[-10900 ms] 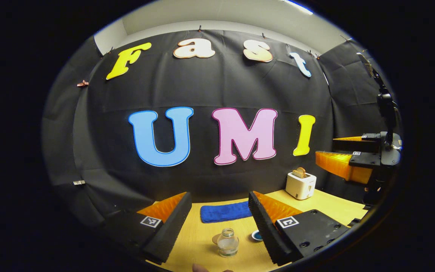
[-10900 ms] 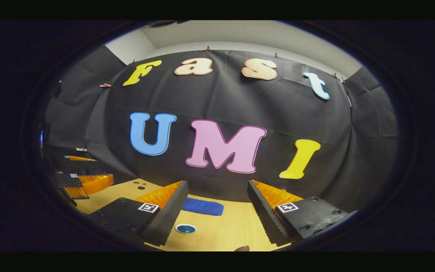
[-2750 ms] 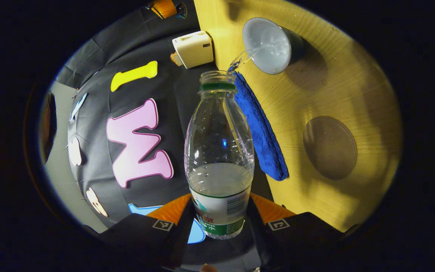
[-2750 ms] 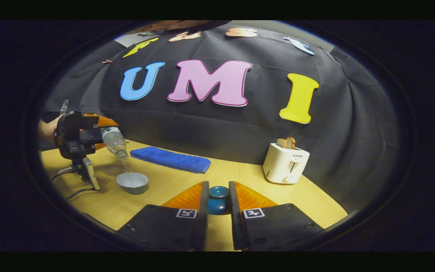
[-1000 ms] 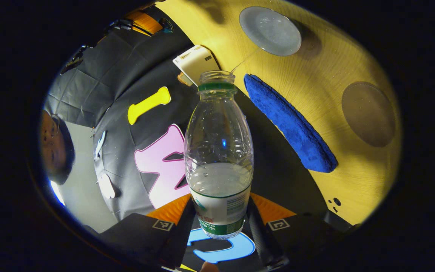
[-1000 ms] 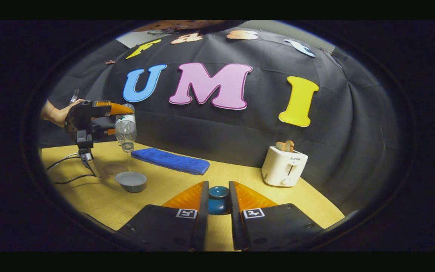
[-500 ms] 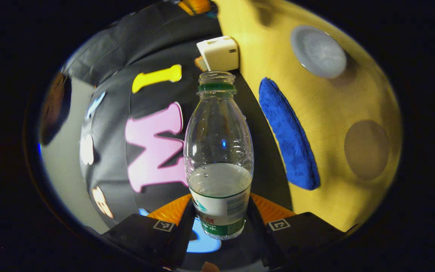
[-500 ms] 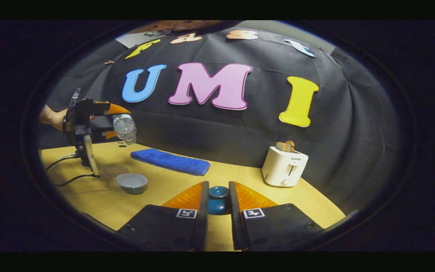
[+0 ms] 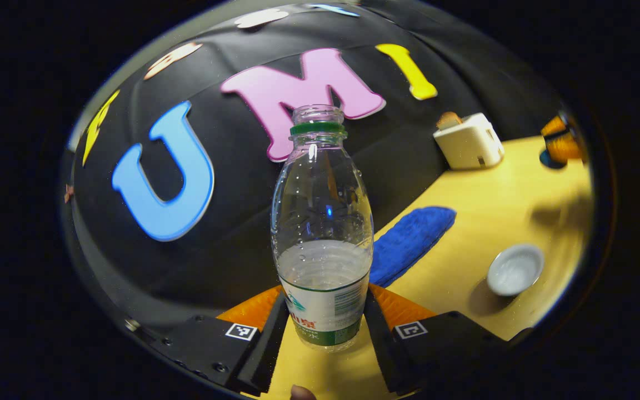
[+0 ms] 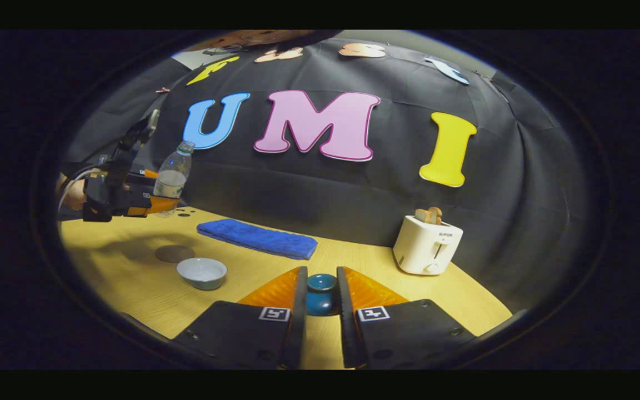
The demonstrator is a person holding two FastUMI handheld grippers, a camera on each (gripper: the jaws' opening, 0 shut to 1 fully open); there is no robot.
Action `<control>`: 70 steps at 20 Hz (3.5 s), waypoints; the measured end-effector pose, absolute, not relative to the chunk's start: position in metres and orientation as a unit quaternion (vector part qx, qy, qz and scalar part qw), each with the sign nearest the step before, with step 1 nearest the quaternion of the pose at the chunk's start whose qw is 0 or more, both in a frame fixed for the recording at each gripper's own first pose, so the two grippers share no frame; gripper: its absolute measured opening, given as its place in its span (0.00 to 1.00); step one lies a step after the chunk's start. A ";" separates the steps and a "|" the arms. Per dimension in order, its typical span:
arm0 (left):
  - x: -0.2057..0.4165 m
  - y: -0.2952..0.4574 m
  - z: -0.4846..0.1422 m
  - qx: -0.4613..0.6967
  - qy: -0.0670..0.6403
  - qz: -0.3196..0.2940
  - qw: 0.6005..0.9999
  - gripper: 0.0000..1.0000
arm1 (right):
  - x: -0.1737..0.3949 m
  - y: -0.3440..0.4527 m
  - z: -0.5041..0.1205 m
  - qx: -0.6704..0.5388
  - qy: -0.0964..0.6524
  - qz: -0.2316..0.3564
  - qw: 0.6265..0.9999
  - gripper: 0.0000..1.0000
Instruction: Open the teacup lid with one hand, grasp the water bottle and pour water into the teacup with the other hand; after pouring, place the water bottle on the coaster and then close the teacup lid.
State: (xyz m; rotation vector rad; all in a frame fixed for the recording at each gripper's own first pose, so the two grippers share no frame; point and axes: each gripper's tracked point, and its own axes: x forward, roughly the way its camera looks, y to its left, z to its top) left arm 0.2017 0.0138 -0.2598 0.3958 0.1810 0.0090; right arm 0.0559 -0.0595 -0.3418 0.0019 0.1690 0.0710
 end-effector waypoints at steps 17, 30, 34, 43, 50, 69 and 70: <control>0.210 0.001 -0.343 -0.053 0.127 -0.003 0.990 0.77 | 0.056 -0.046 -0.341 0.006 0.093 0.040 0.995 0.34; 0.174 -0.003 -0.360 -0.037 0.153 -0.001 0.988 0.96 | 0.074 0.025 -0.332 0.049 0.086 0.092 0.991 0.34; 0.150 0.001 -0.366 -0.032 0.167 0.005 0.985 0.96 | 0.083 0.065 -0.338 0.066 0.092 0.125 0.986 0.24; 0.118 0.013 -0.361 -0.010 0.161 0.007 0.987 0.96 | 0.102 0.114 -0.357 0.086 0.113 0.158 0.977 0.34; 0.119 0.026 -0.353 0.006 0.152 0.001 0.988 0.95 | 0.107 0.120 -0.377 0.085 0.140 0.156 0.974 0.34; 0.105 0.023 -0.257 -0.015 0.143 0.021 0.989 0.95 | 0.099 0.092 -0.274 0.074 0.126 0.135 0.980 0.82; 0.104 0.022 -0.242 -0.016 0.140 0.022 0.990 0.96 | 0.097 0.088 -0.255 0.077 0.124 0.132 0.980 0.88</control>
